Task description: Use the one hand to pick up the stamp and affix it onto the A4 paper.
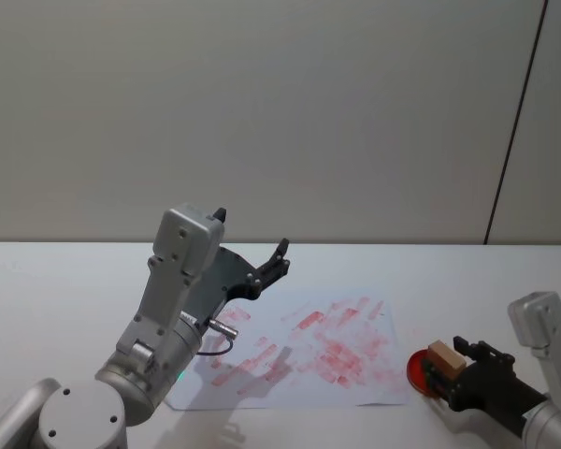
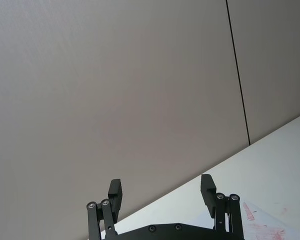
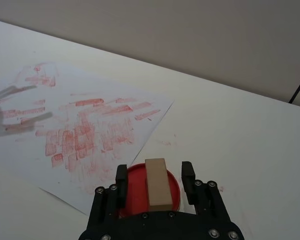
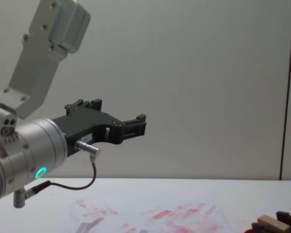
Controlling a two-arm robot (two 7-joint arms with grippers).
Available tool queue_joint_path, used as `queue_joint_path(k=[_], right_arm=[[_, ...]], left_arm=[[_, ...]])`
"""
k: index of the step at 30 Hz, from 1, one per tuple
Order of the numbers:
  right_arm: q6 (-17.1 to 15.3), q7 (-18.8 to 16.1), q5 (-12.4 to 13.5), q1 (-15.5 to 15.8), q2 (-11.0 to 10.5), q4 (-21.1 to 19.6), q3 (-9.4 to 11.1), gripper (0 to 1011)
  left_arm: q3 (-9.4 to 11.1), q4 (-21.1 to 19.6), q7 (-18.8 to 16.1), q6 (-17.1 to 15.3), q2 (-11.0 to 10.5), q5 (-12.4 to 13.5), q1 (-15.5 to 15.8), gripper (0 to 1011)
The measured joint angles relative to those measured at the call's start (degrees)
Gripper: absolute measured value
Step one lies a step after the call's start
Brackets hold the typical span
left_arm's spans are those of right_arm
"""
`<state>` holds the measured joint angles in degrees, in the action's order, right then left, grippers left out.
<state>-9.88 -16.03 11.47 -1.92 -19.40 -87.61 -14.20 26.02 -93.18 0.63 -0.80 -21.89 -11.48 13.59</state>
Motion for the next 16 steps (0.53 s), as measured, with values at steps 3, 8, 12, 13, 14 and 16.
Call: queue_joint_path(k=[3,8,12,13,14,16], right_arm=[[0.37,0.15,0.40,-0.07,0.07,-0.45,0.05,684],[1.28,0.89,1.36,-0.18,0.19,-2.03,0.27,850],[1.80,1.59,2.03,-0.31,0.40,-3.39,0.41,947],[1.91,1.72,2.16,-0.33,0.44,-3.62,0.44,966],[2.03,1.94,2.34,-0.38,0.49,-3.99,0.48,991],[2.16,2.16,2.53,-0.42,0.55,-4.33,0.51,1001]], left_arm=[[0.00,0.00,0.00,0.00,0.00,0.00,0.00,1002],[0.00,0.00,0.00,0.00,0.00,0.00,0.00,1002],[0.00,0.00,0.00,0.00,0.00,0.00,0.00,1002],[0.00,0.00,0.00,0.00,0.00,0.00,0.00,1002],[0.00,0.00,0.00,0.00,0.00,0.00,0.00,1002],[0.00,0.00,0.00,0.00,0.00,0.00,0.00,1003]])
